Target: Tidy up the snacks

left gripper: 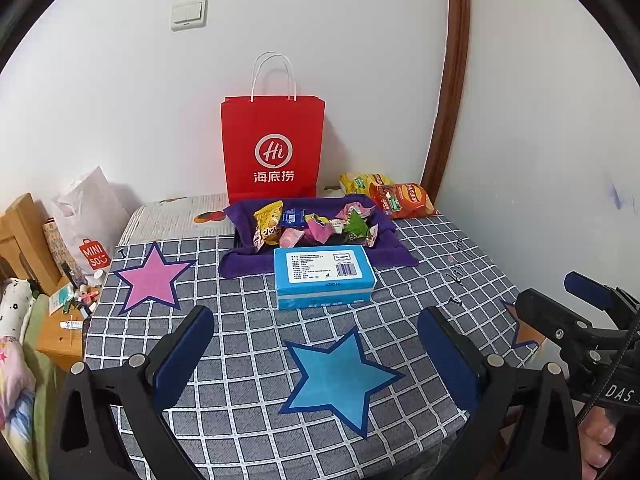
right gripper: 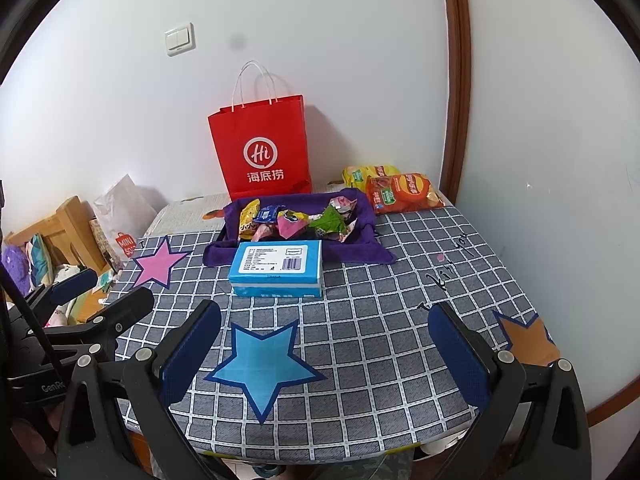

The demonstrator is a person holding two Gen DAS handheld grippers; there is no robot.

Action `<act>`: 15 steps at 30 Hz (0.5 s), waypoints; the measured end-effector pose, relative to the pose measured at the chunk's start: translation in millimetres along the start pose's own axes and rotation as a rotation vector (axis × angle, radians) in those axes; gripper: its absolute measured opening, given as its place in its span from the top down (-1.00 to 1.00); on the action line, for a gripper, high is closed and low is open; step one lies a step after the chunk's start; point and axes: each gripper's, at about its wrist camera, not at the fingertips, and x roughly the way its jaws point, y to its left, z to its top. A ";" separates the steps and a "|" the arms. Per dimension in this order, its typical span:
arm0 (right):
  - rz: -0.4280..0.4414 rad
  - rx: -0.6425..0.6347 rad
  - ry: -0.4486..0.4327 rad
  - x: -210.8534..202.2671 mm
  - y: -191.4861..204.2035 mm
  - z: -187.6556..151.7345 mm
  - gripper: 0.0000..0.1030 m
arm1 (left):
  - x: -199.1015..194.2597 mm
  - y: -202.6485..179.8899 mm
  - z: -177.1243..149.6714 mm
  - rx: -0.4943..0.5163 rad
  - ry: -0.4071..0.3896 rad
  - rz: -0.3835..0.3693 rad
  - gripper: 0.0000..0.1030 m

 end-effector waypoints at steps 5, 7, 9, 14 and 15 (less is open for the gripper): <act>0.000 0.000 -0.001 -0.3 -0.3 -0.2 -0.98 | 0.1 0.8 0.0 0.000 0.000 -0.002 -0.99; 0.001 -0.001 -0.001 -0.6 0.0 -0.4 -0.98 | 0.2 1.1 0.0 0.001 0.000 -0.003 -0.99; 0.001 -0.001 -0.001 -0.9 0.3 -0.6 -0.98 | 0.1 0.9 0.0 0.001 -0.001 -0.003 -0.99; 0.002 -0.001 -0.003 -2.0 1.0 -0.3 -0.98 | -0.4 0.9 0.0 0.000 -0.001 -0.003 -0.99; 0.002 -0.001 -0.004 -3.0 1.2 -0.4 -0.98 | -0.5 0.9 -0.1 -0.001 -0.001 -0.003 -0.99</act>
